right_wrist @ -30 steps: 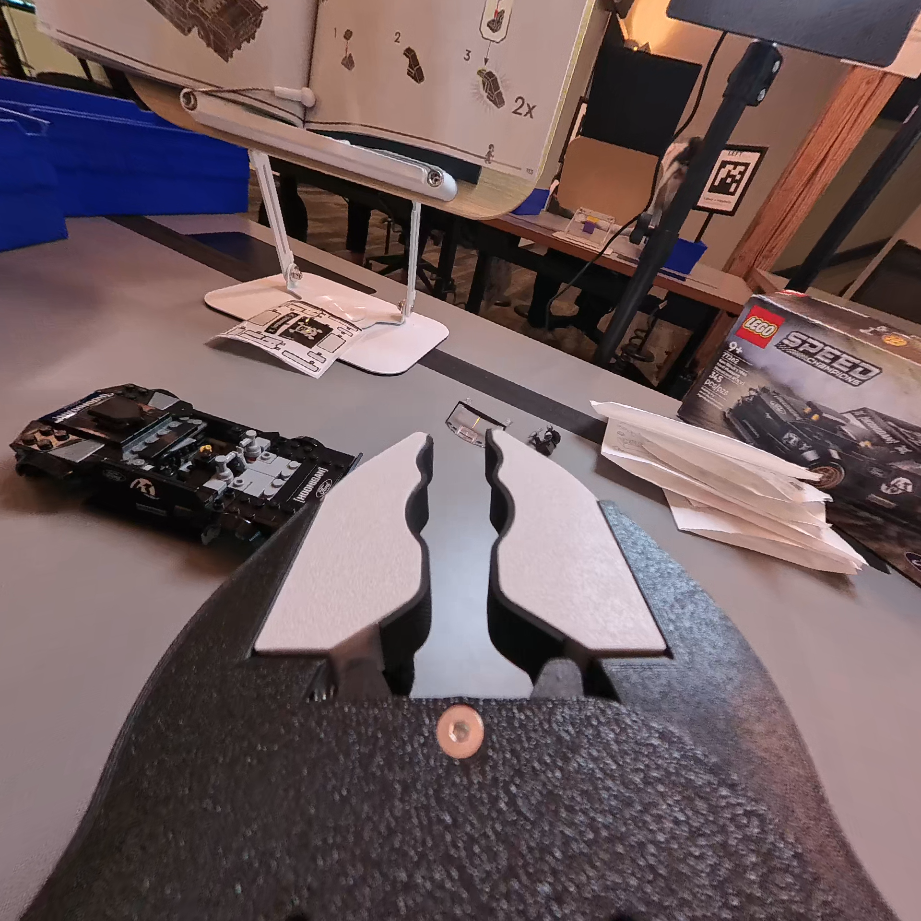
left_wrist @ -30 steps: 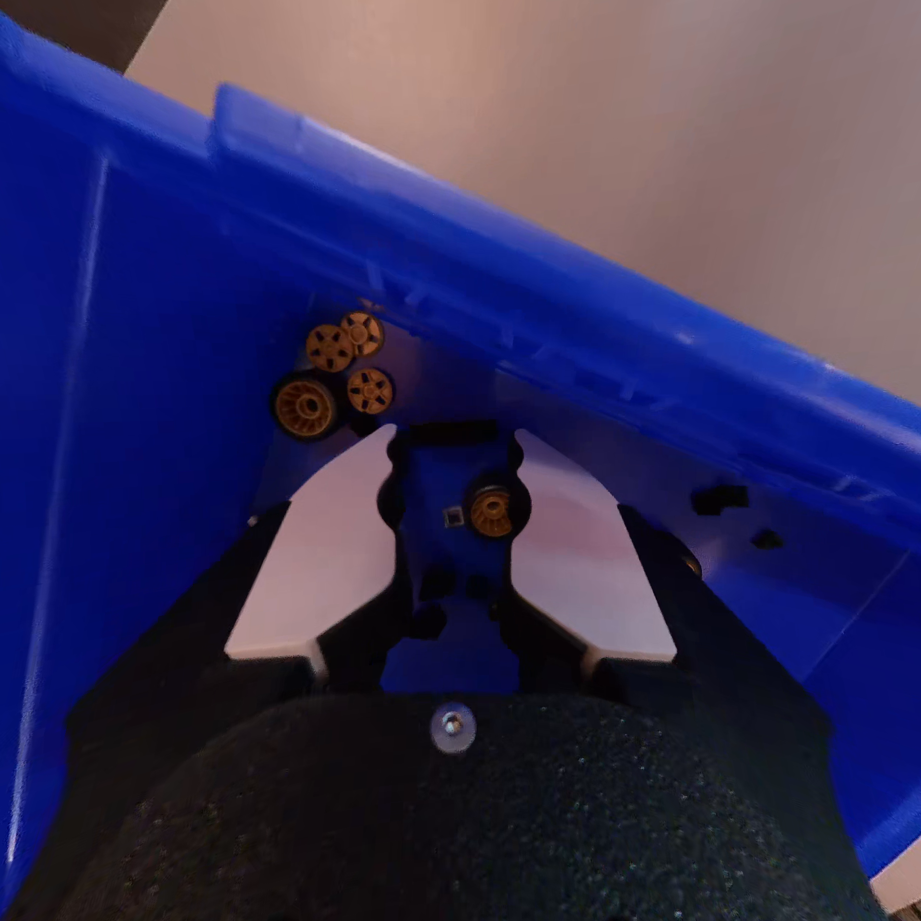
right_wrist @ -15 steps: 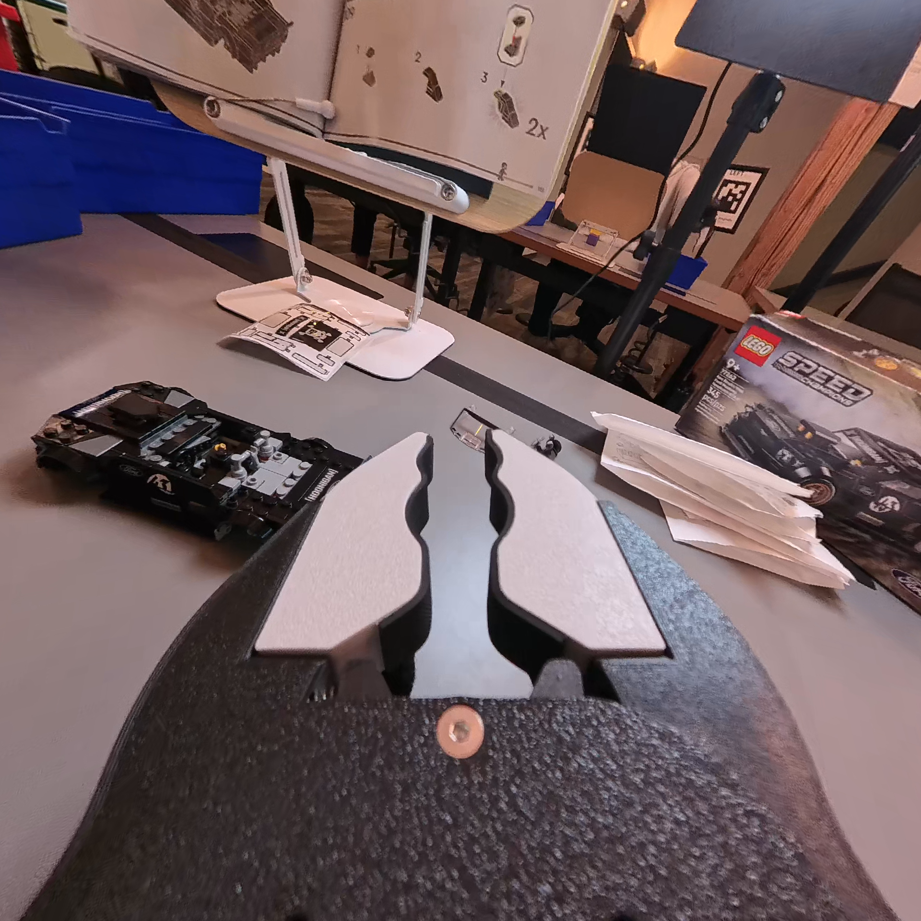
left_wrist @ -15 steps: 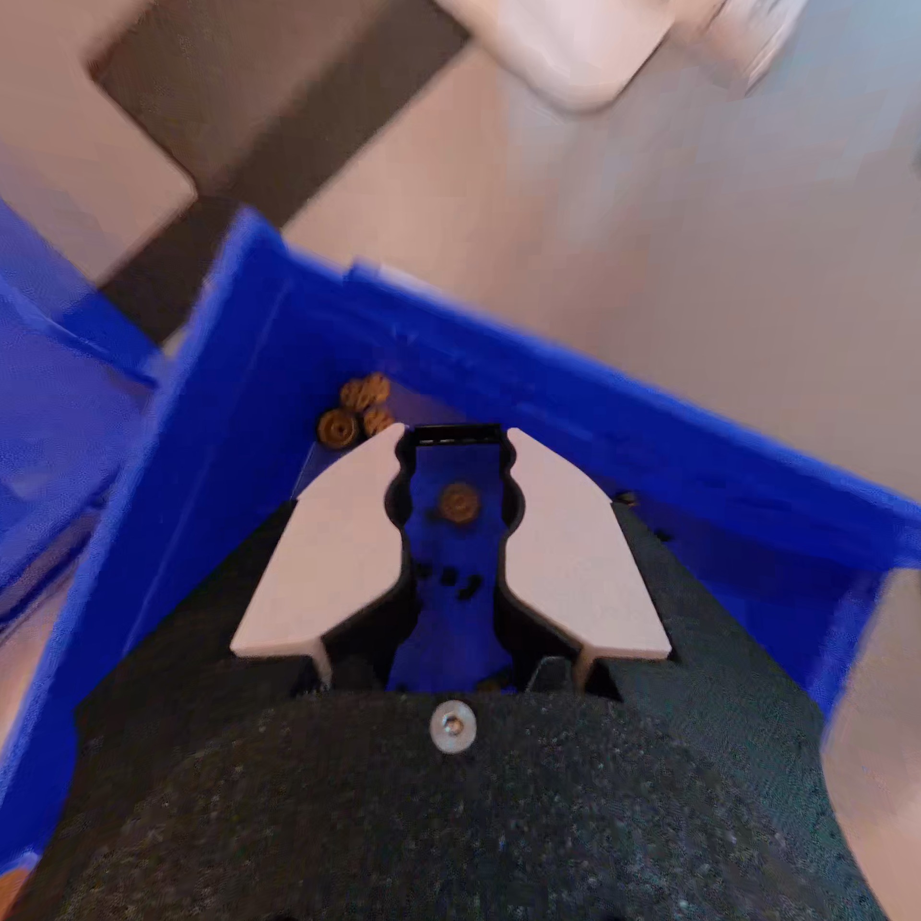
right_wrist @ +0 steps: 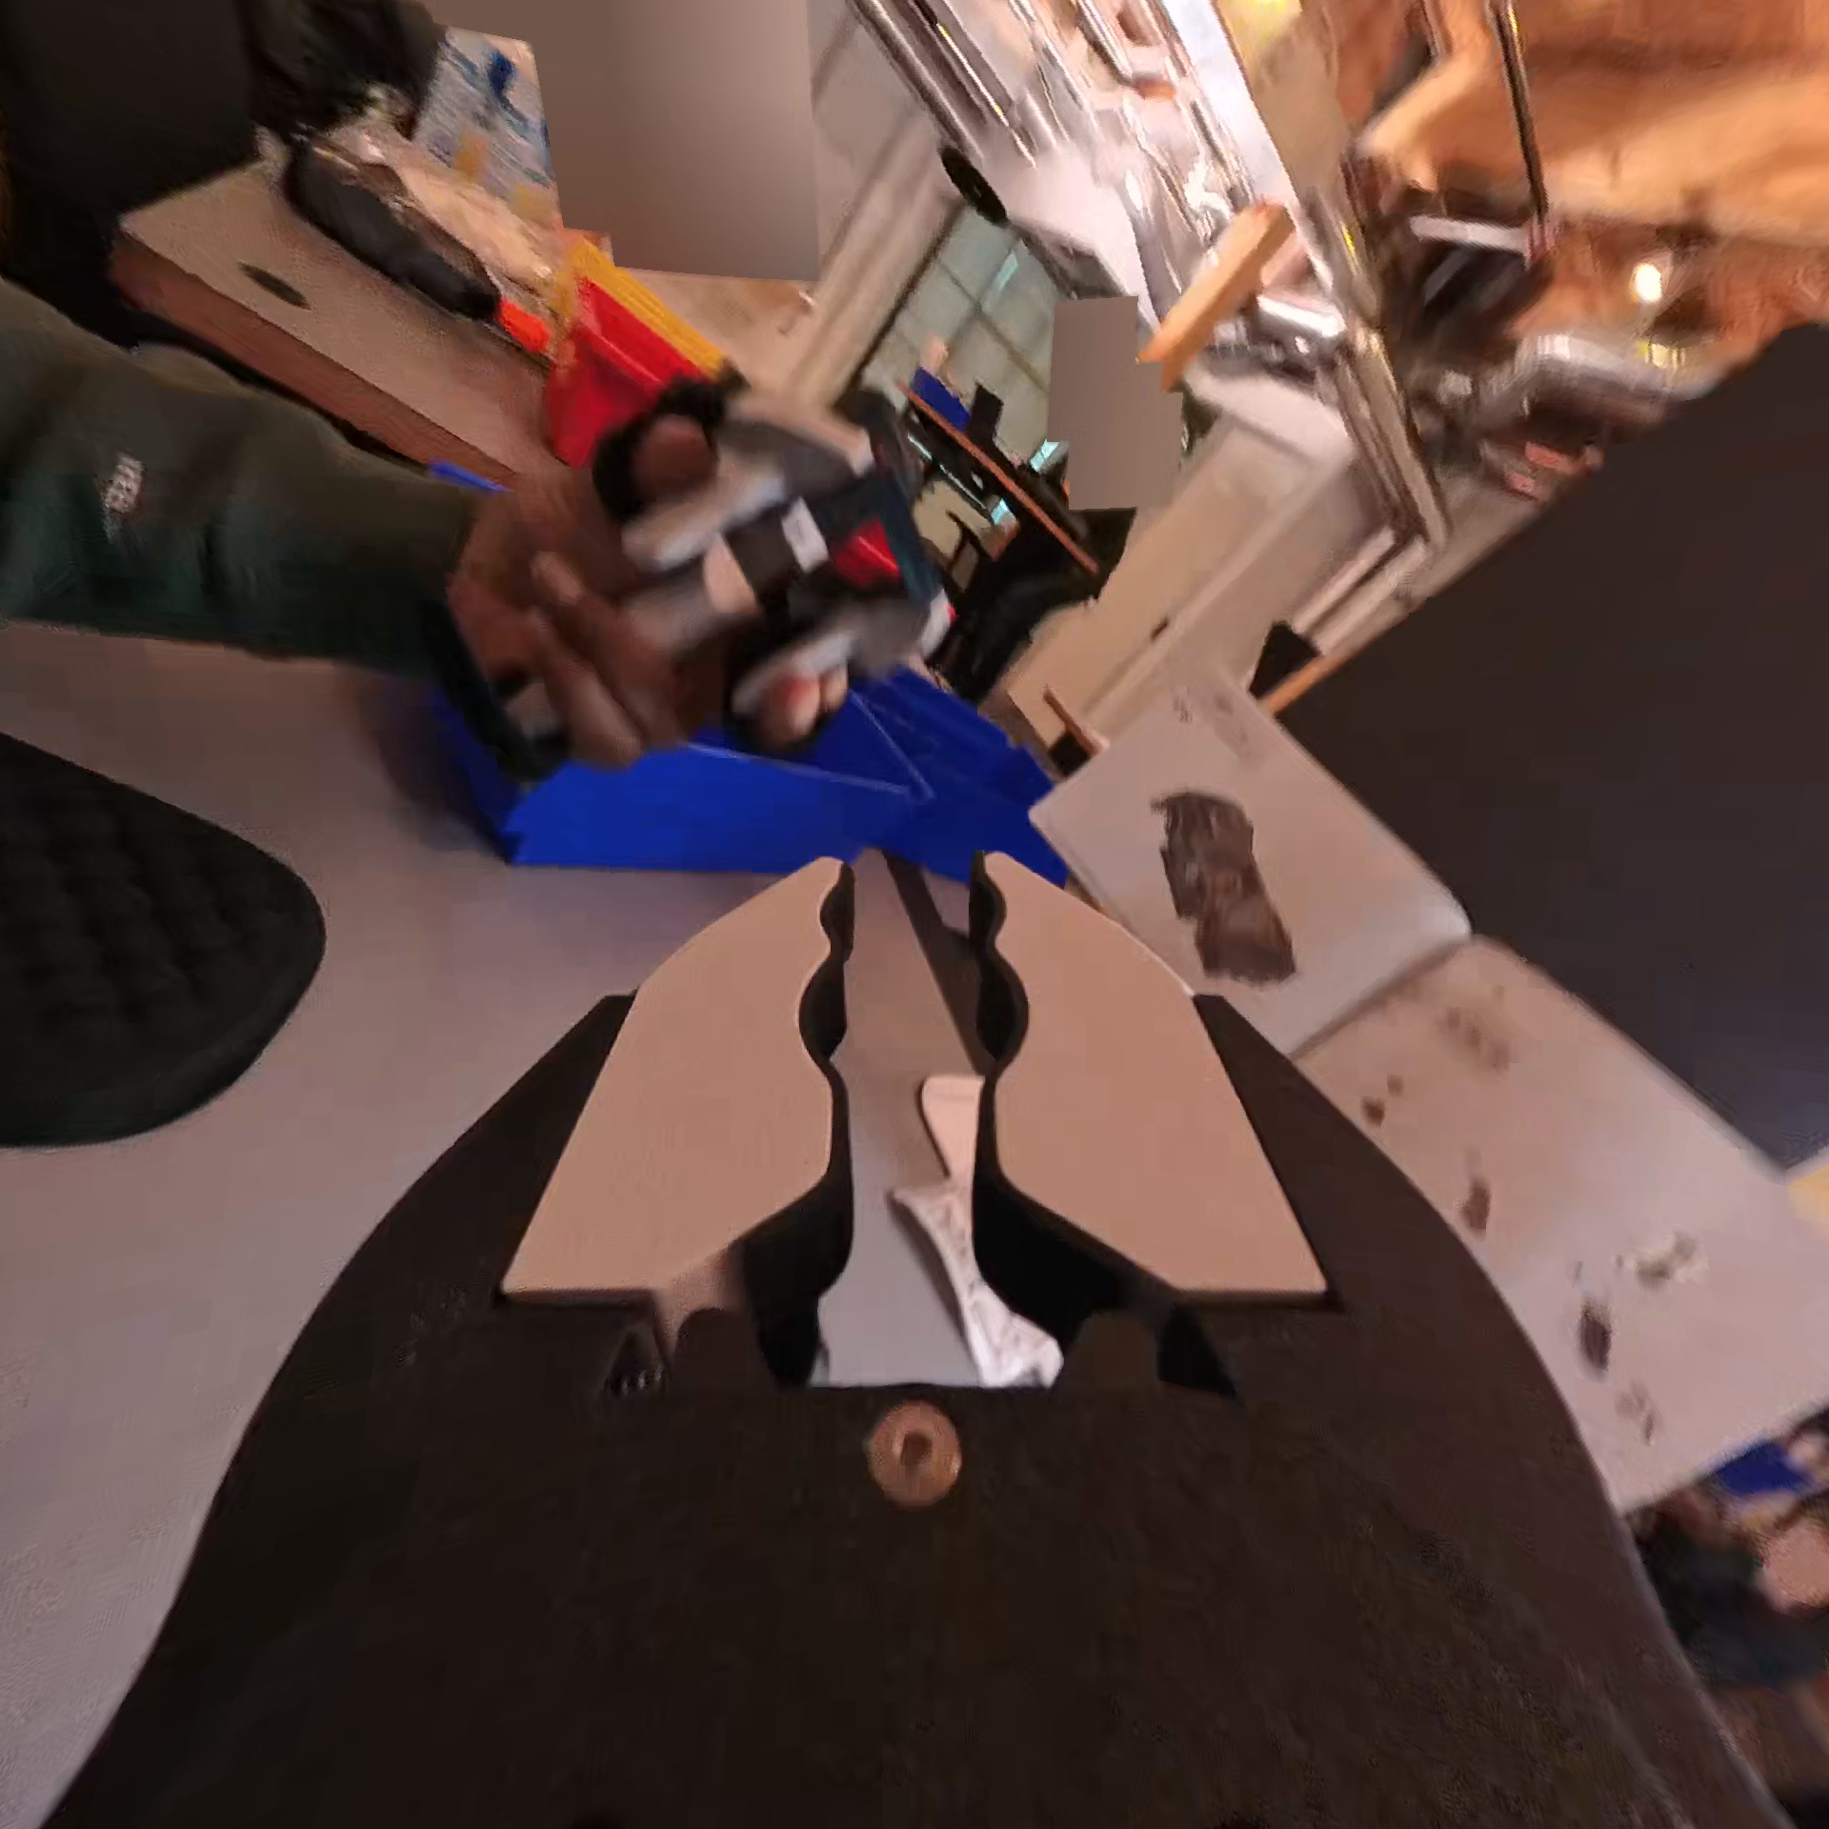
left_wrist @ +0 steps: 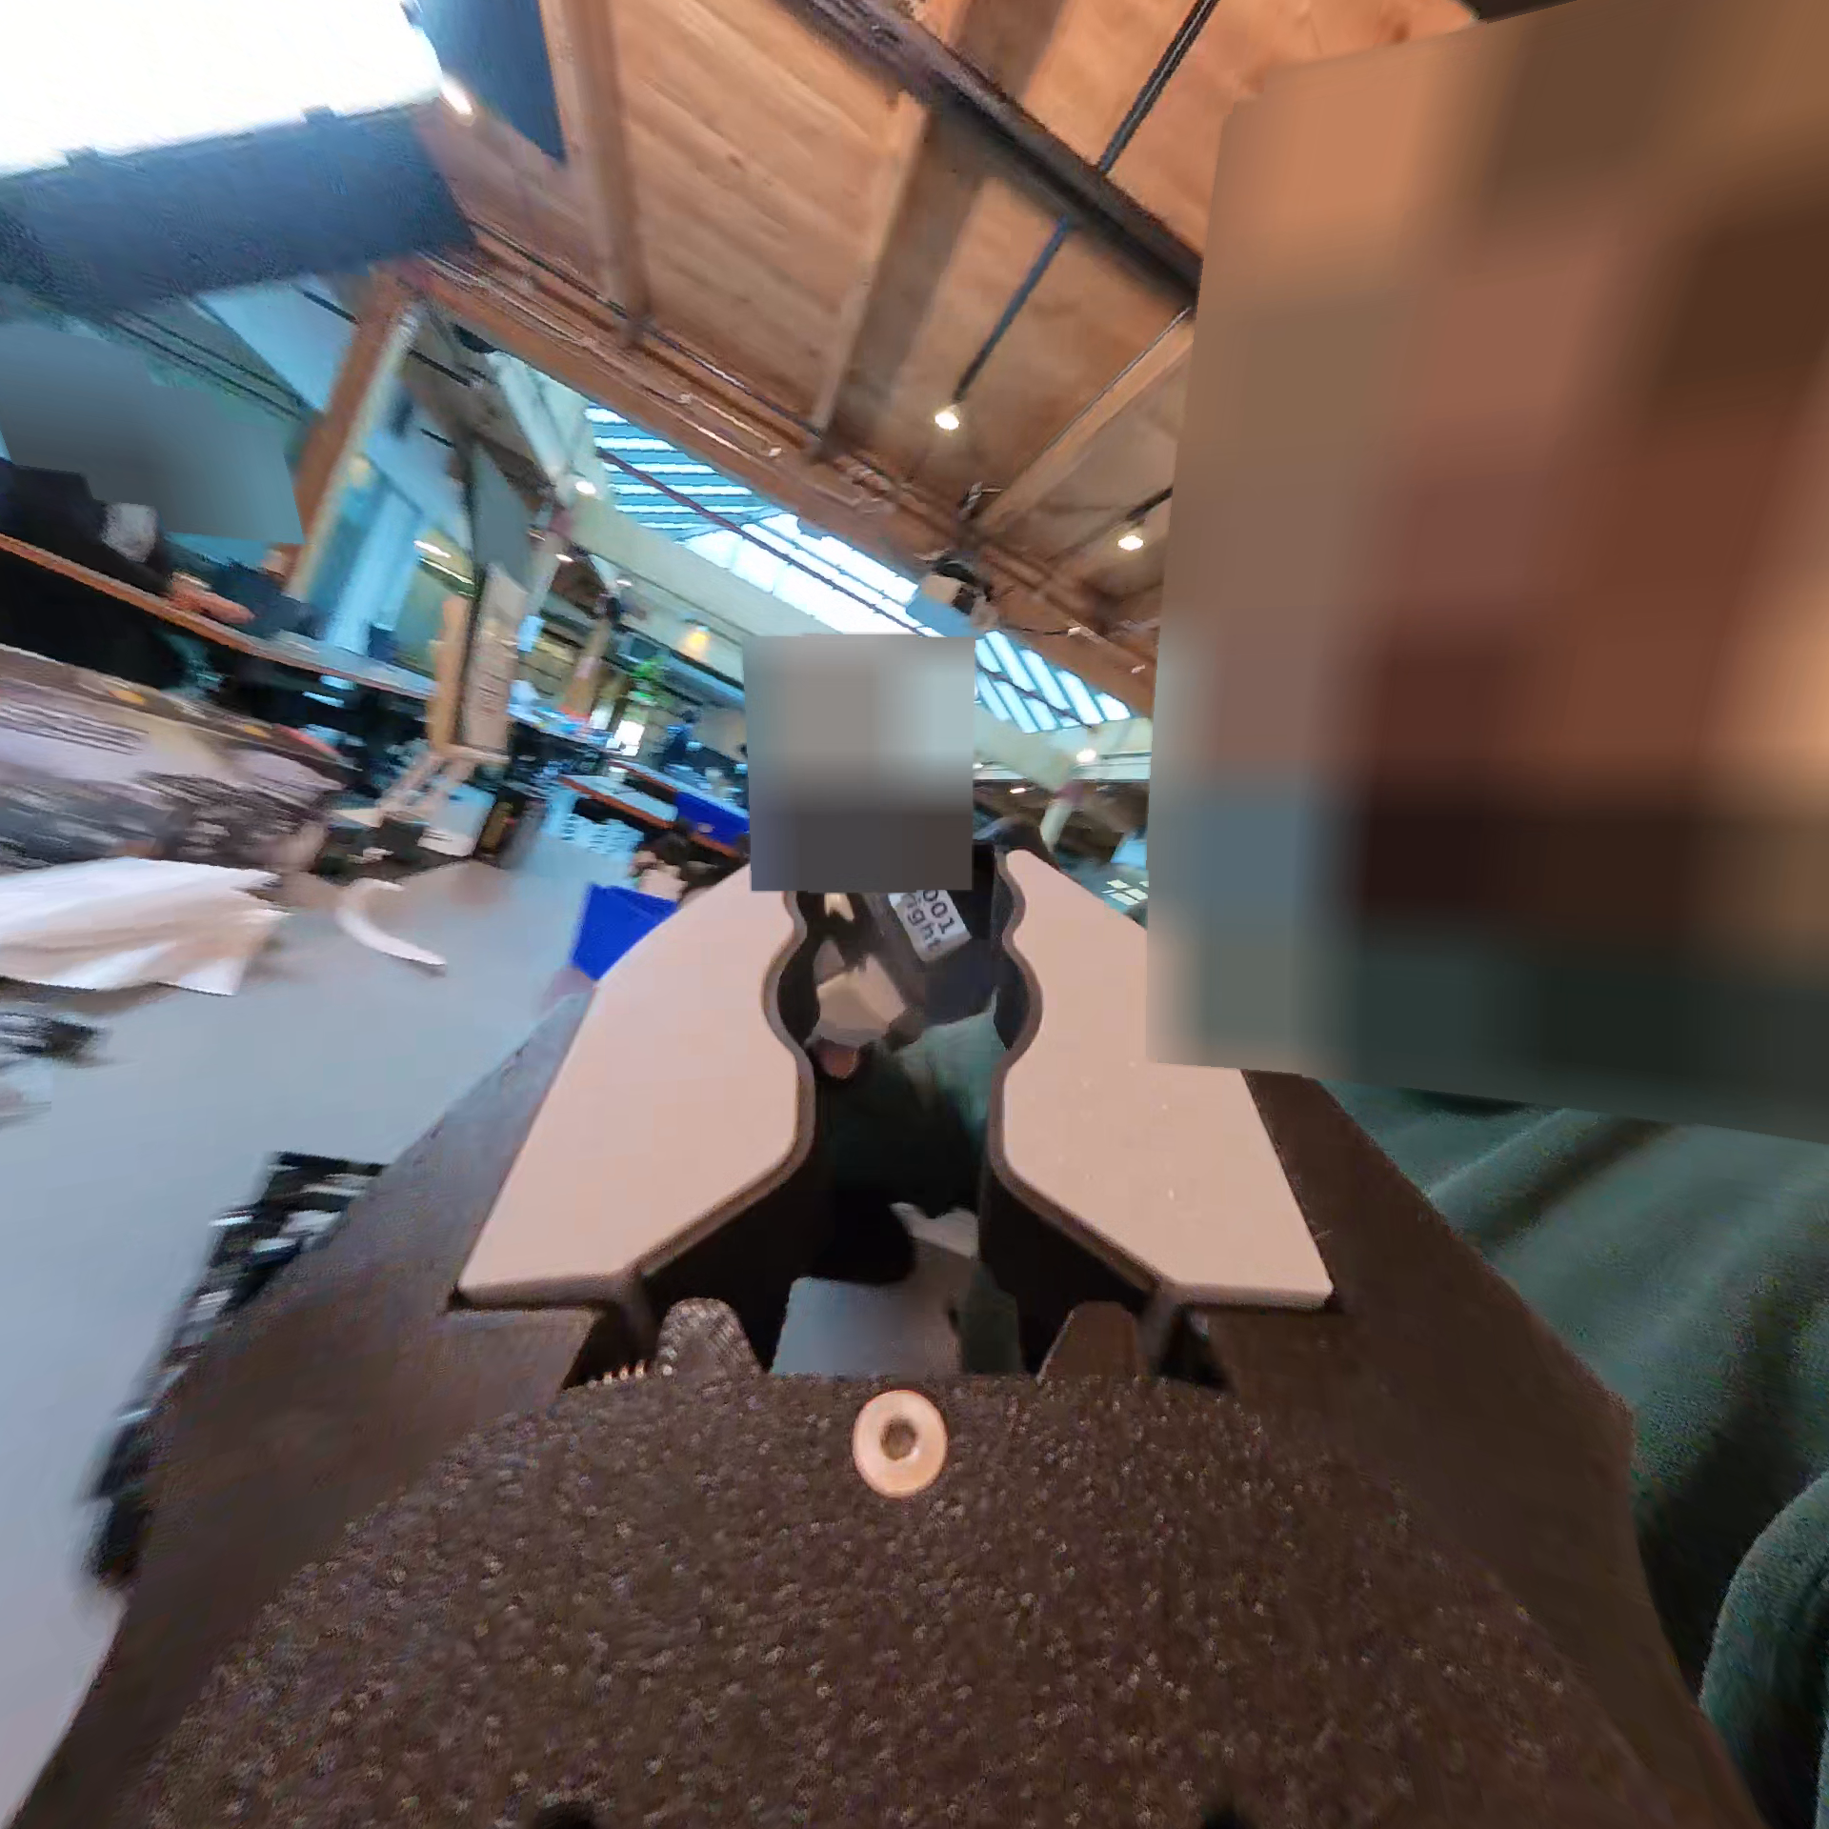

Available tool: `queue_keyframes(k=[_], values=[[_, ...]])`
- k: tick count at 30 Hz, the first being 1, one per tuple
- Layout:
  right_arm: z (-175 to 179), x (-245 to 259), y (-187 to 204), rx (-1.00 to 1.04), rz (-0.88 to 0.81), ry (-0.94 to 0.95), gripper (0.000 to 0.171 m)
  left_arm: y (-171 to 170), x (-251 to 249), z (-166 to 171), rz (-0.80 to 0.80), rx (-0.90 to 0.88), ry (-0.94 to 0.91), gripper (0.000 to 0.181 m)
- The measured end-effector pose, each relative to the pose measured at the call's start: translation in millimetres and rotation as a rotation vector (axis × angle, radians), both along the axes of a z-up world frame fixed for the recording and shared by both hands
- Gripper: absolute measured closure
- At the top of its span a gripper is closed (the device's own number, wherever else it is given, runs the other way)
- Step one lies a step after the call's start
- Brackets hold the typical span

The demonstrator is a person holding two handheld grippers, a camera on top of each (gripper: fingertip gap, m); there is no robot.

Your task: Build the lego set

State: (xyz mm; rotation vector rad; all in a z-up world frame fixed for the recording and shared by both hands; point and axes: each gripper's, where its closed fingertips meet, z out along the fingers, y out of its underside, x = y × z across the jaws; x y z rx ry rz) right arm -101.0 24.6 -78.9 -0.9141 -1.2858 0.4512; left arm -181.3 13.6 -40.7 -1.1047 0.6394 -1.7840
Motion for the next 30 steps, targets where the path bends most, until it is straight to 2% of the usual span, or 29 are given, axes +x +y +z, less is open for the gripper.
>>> queue_keyframes(k=[2,5,10,13,16,18,20,23,27,28,30], values=[[11.2,-14.6,-10.9,0.088,0.059,-0.042,0.149,-6.2,28.8,-11.6,-0.084,-0.049,-0.008,0.149],[8.0,-24.5,-20.4,0.149,0.130,-0.122,0.151,-9.5,57.6,-27.1,-0.143,-0.093,0.015,0.149],[-7.4,-21.2,-13.8,0.156,0.114,-0.161,0.162,-10.5,76.1,-43.6,-0.163,-0.114,0.058,0.149],[-14.6,-16.1,-12.2,0.147,0.109,-0.175,0.163,-9.5,81.4,-50.8,-0.164,-0.129,0.075,0.149],[-34.9,-5.6,-7.3,0.063,0.087,-0.270,0.163,-5.0,85.6,-65.6,-0.107,-0.117,0.192,0.150],[-79.8,17.8,-3.2,-0.132,0.078,-0.521,0.164,-1.4,75.6,-70.0,0.024,-0.040,0.326,0.142],[-133.3,58.5,6.6,-0.265,0.014,-0.793,0.163,9.8,48.0,-74.4,0.233,0.027,0.538,0.144],[-193.1,114.7,18.0,-0.395,-0.083,-1.072,0.163,40.3,-43.9,-71.4,0.641,0.102,0.900,0.149],[-219.6,141.1,16.9,-0.531,-0.085,-1.222,0.163,60.1,-199.0,-69.2,0.952,-0.030,1.393,0.154],[-219.6,140.3,17.3,-0.555,-0.076,-1.223,0.163,61.7,-232.8,-72.2,1.001,-0.075,1.504,0.155],[-220.4,140.5,18.9,-0.588,-0.070,-1.239,0.163,59.9,-275.0,-84.8,0.989,-0.159,1.643,0.159]])
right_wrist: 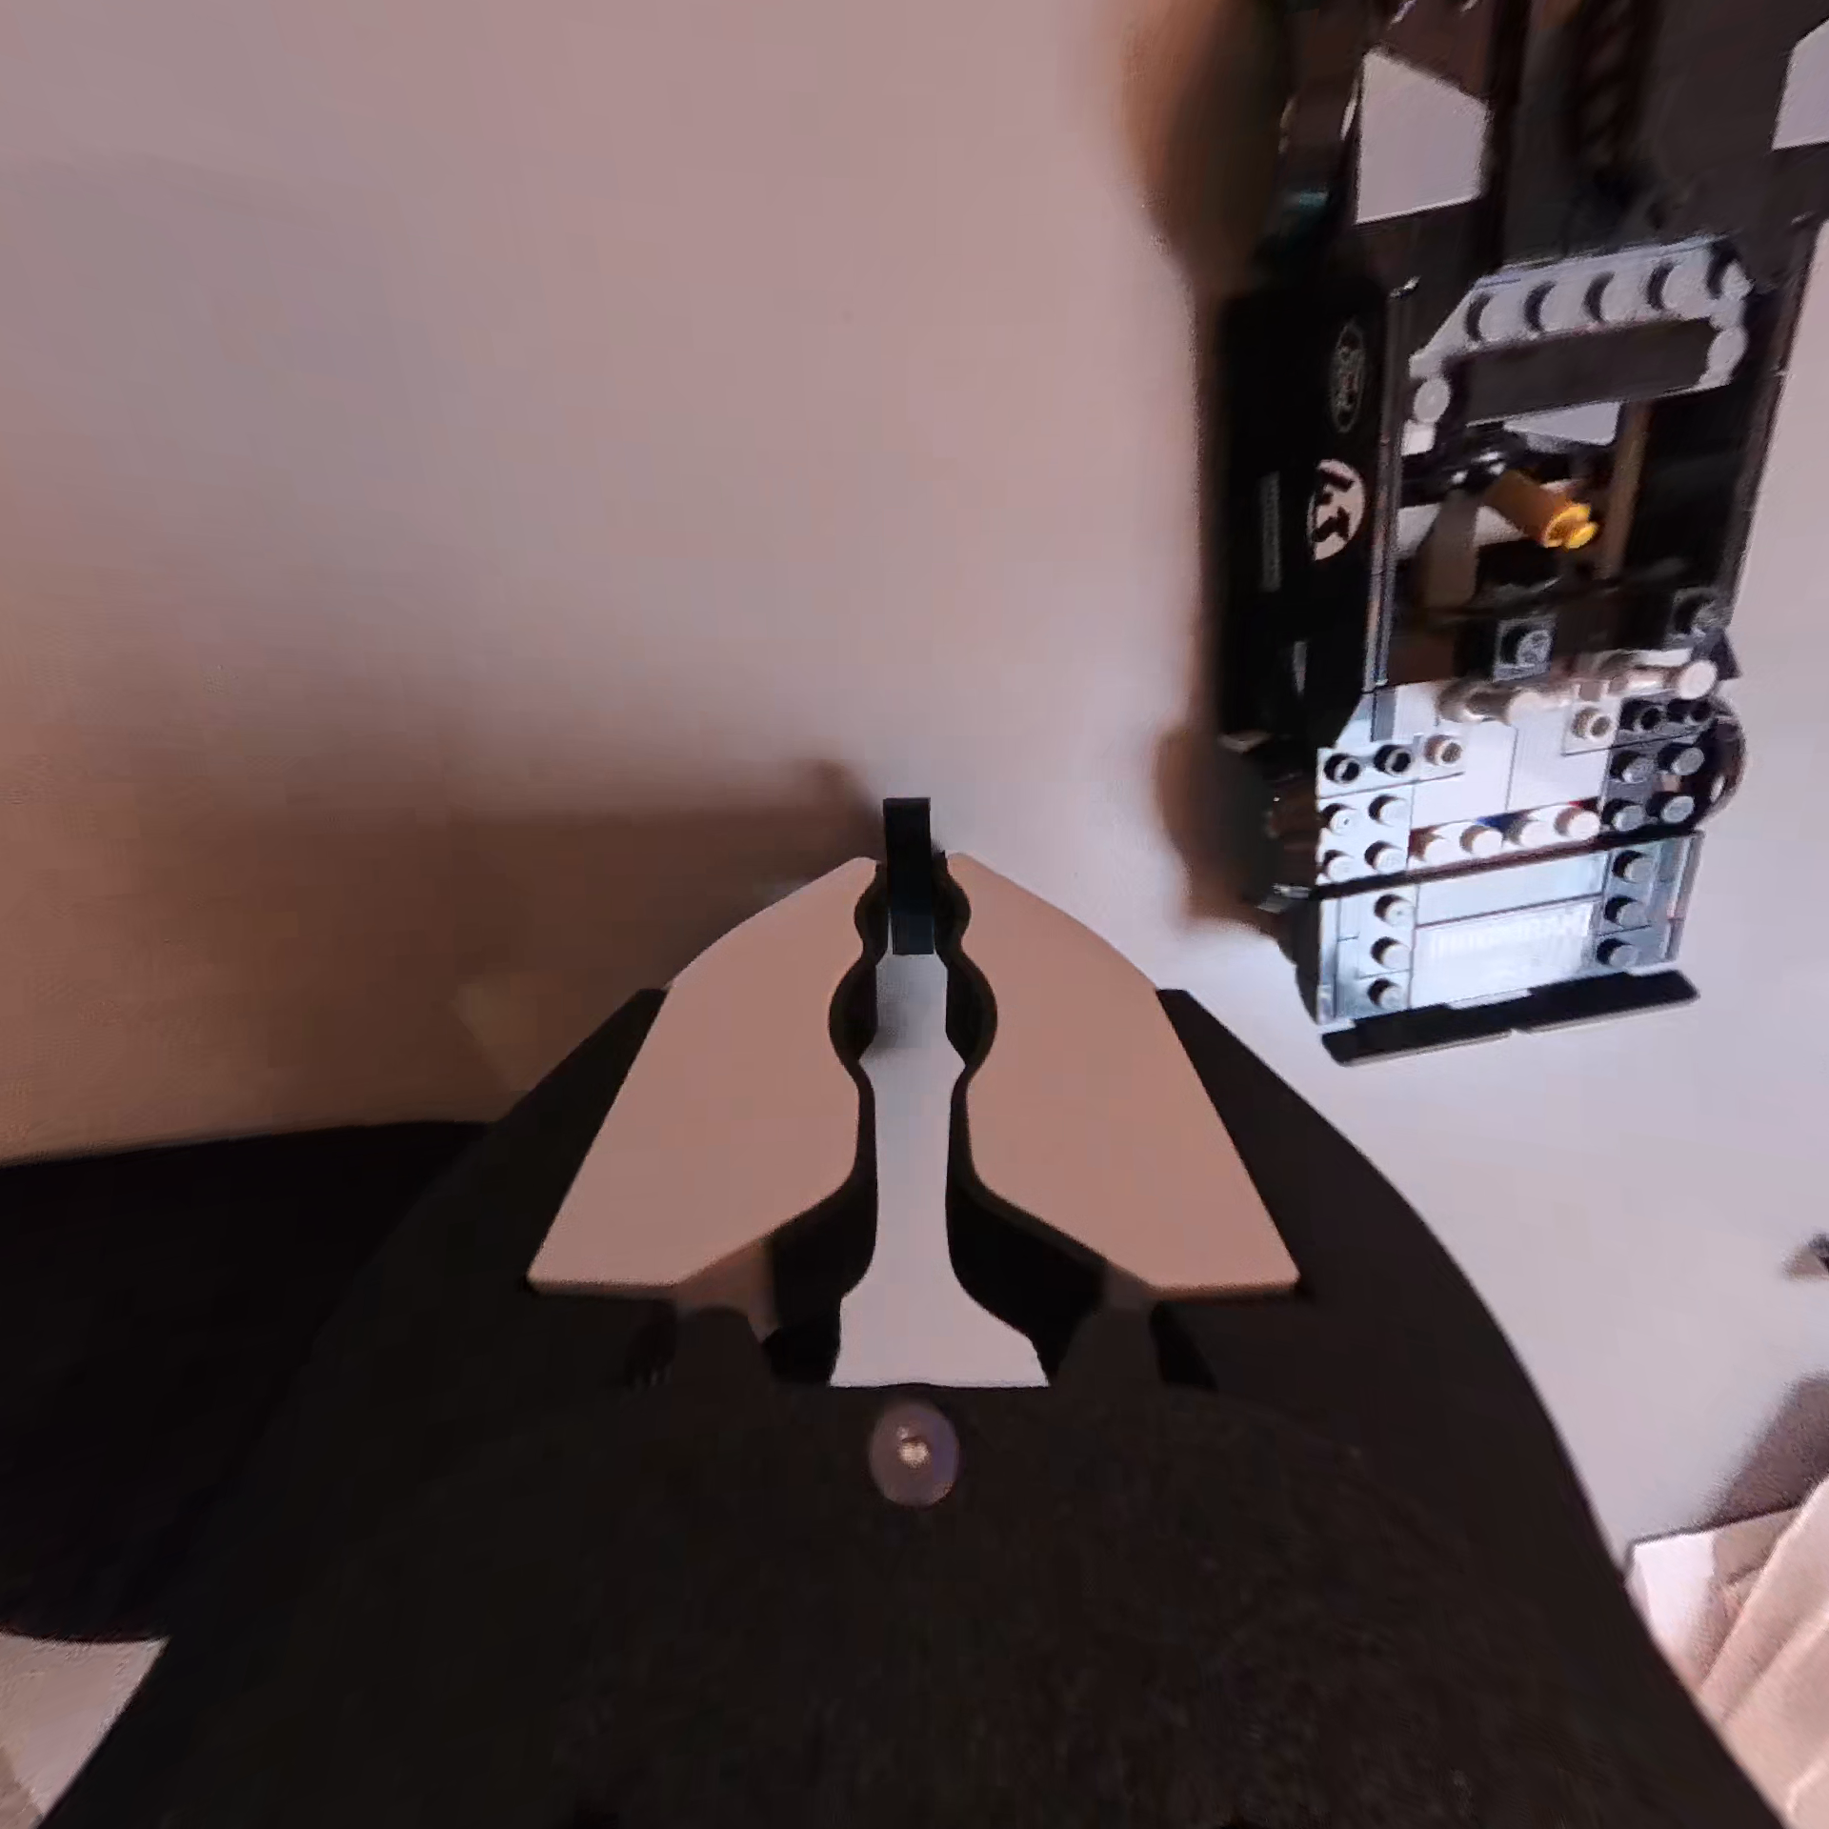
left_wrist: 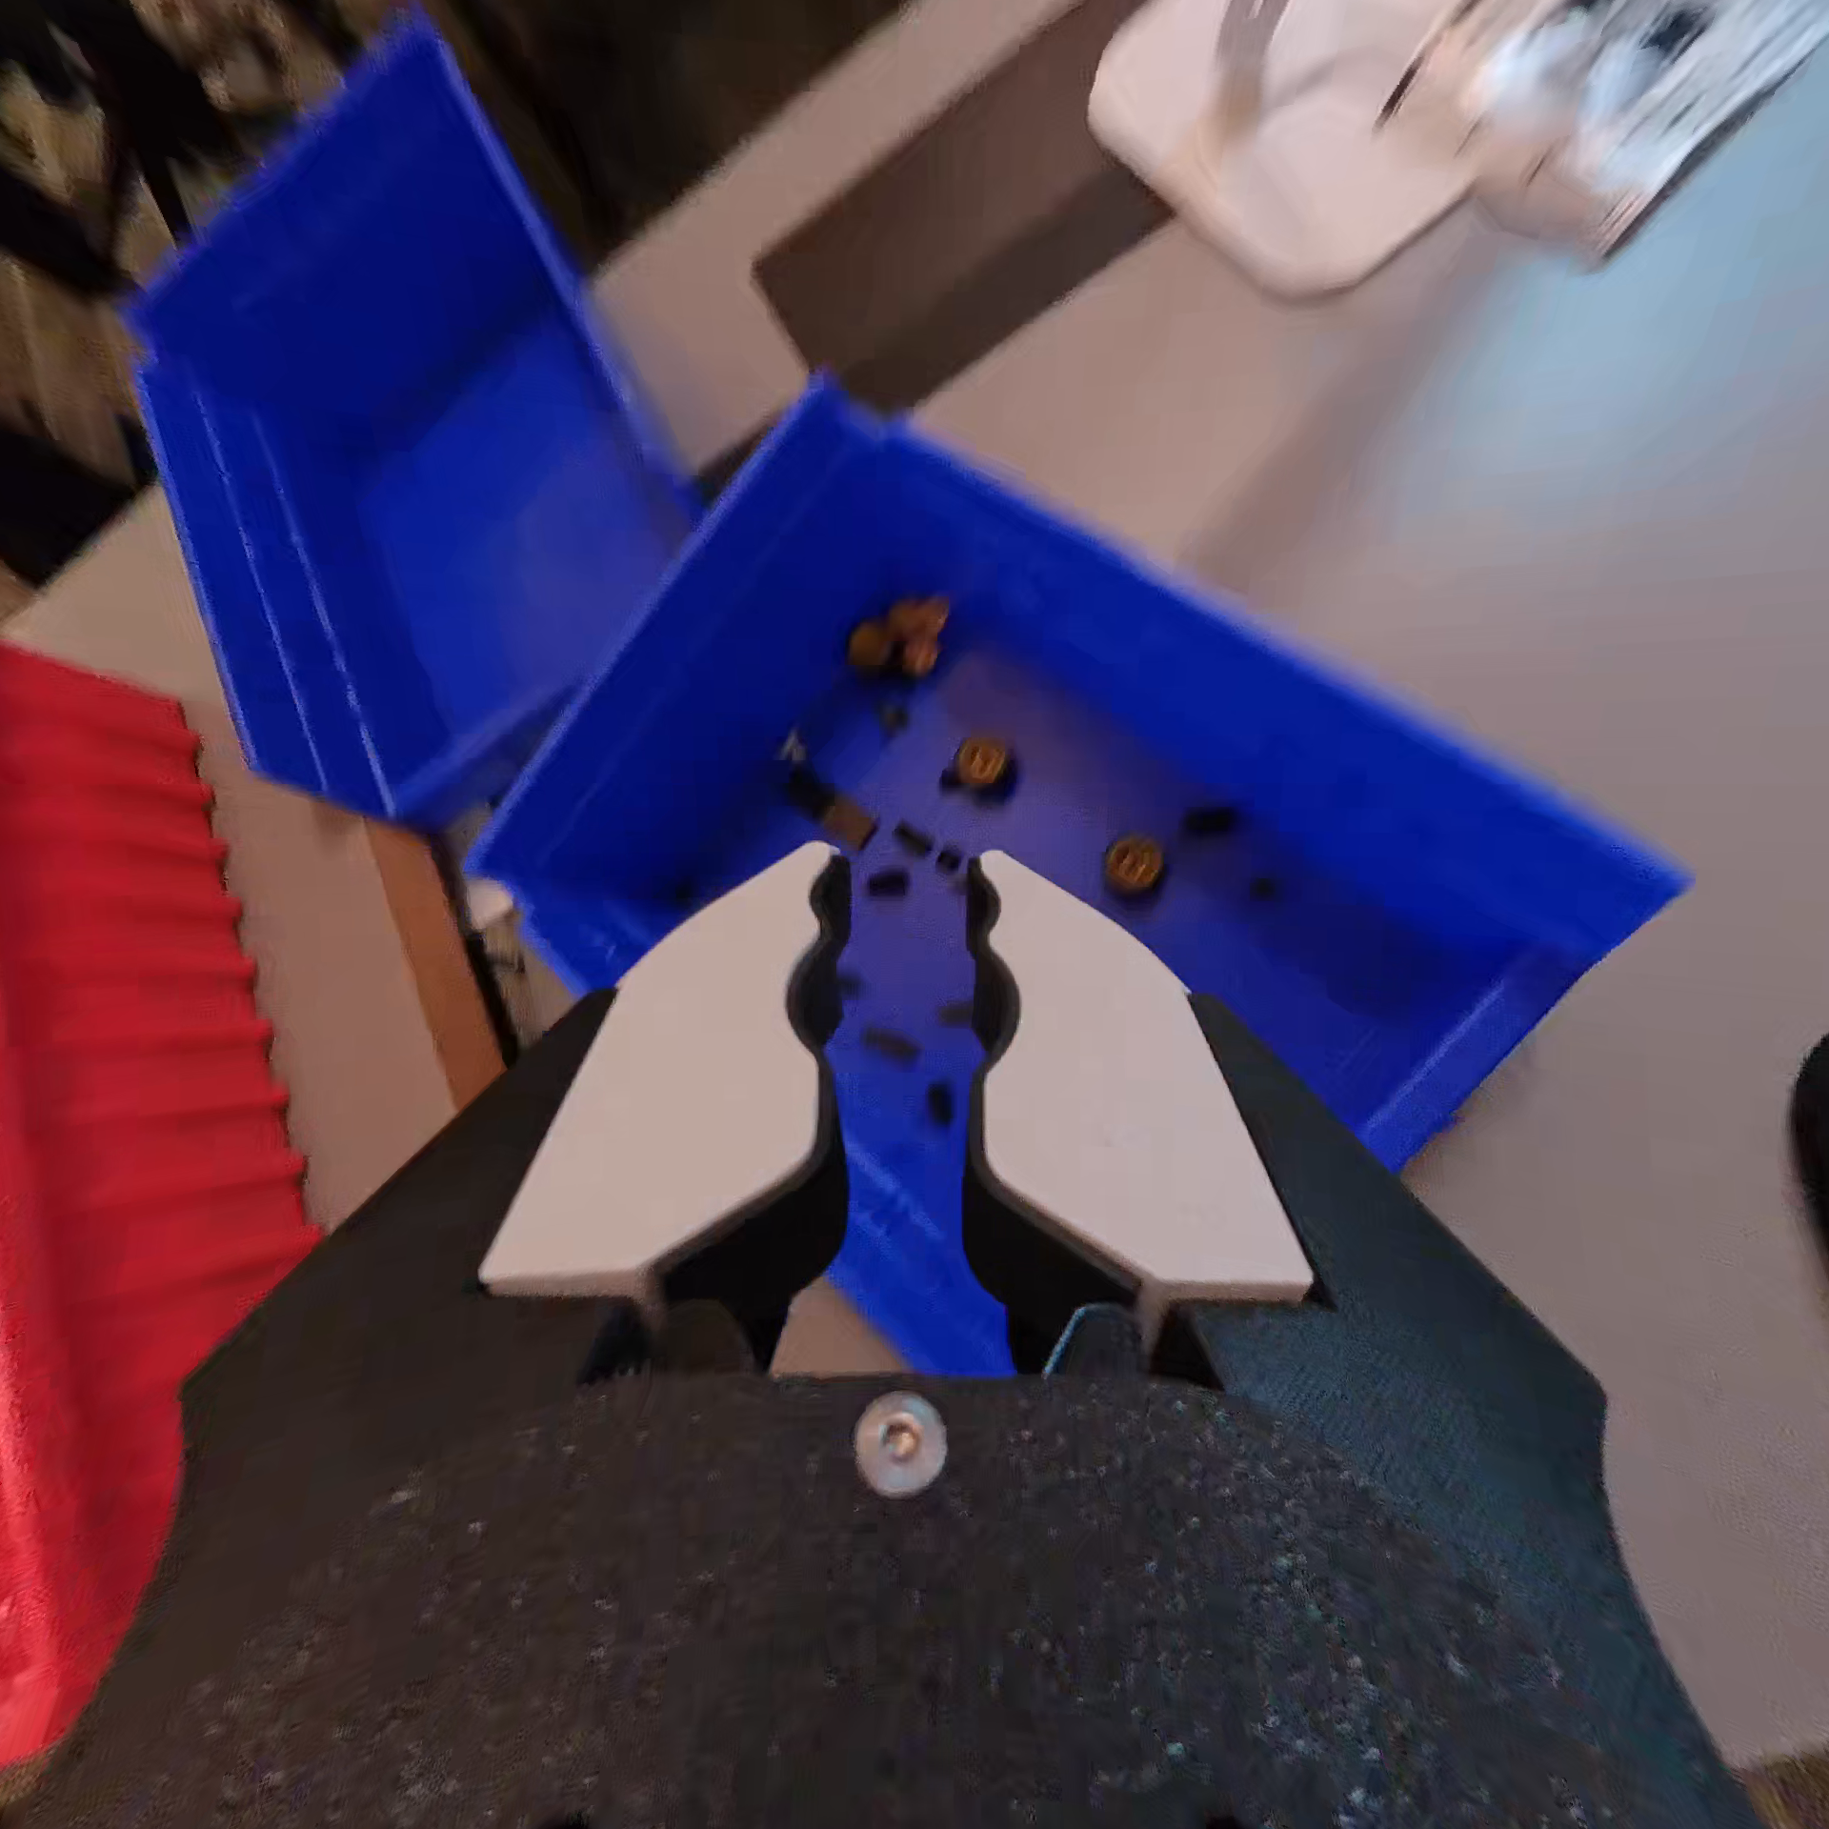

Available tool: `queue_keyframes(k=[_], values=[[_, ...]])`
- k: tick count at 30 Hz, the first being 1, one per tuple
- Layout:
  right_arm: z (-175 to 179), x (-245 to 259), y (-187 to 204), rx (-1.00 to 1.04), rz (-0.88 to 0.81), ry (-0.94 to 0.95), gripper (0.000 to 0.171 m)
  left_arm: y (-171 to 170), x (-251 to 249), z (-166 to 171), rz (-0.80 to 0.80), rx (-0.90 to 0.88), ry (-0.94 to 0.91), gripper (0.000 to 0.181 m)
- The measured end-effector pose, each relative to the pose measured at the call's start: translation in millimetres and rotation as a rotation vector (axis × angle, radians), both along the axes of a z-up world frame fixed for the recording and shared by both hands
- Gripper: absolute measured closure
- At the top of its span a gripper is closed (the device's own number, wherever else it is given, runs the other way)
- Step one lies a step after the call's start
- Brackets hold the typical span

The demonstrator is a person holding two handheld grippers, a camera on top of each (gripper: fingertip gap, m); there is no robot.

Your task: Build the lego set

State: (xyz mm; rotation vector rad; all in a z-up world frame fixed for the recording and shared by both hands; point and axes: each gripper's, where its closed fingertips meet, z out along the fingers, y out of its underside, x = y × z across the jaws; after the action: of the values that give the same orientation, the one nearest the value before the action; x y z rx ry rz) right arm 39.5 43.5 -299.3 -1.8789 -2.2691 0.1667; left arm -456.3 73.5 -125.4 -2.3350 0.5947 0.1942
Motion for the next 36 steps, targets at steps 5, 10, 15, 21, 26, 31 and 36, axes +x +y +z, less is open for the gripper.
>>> queue_keyframes(k=[5,10,15,21,26,31,36], values=[[-0.6,-1.4,3.4,-0.064,-0.035,-0.008,0.153,-11.1,-40.3,-59.0,0.008,-0.298,0.107,0.151],[-0.3,-1.0,-0.2,-0.078,-0.037,0.002,0.127,-10.9,-36.2,-95.1,-0.087,-0.439,0.123,0.148],[18.9,-6.9,0.7,-0.069,-0.113,0.177,0.126,-18.2,-42.5,-127.5,-0.279,-0.605,0.300,0.148],[35.7,8.3,5.1,-0.074,-0.259,0.337,0.130,-19.7,-54.8,-161.4,-0.489,-0.702,0.494,0.144],[31.6,25.4,3.1,-0.114,-0.329,0.350,0.131,-19.0,-47.5,-169.1,-0.597,-0.716,0.521,0.145],[32.7,25.3,4.9,-0.118,-0.340,0.362,0.132,-29.1,-43.8,-172.3,-0.638,-0.828,0.504,0.167],[34.7,21.2,4.2,-0.106,-0.333,0.387,0.133,-26.2,-45.4,-170.5,-0.640,-0.818,0.485,0.172]])
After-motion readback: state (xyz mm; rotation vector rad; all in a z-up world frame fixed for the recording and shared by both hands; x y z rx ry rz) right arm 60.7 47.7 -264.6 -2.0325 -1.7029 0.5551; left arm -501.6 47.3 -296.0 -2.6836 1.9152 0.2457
